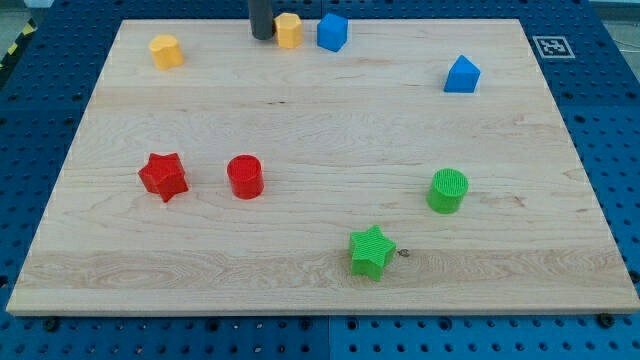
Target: Move the arm to the bottom left of the blue triangle
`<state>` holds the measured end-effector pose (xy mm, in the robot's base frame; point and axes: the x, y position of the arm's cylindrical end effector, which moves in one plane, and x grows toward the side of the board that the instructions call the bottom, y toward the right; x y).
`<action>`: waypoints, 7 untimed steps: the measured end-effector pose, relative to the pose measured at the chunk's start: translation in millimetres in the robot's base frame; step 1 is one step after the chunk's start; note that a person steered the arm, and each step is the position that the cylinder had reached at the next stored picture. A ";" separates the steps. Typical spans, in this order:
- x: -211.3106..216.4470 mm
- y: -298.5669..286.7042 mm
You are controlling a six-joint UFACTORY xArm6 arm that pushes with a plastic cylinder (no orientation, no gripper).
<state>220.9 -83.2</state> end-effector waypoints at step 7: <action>97.0 194.3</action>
<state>317.9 111.1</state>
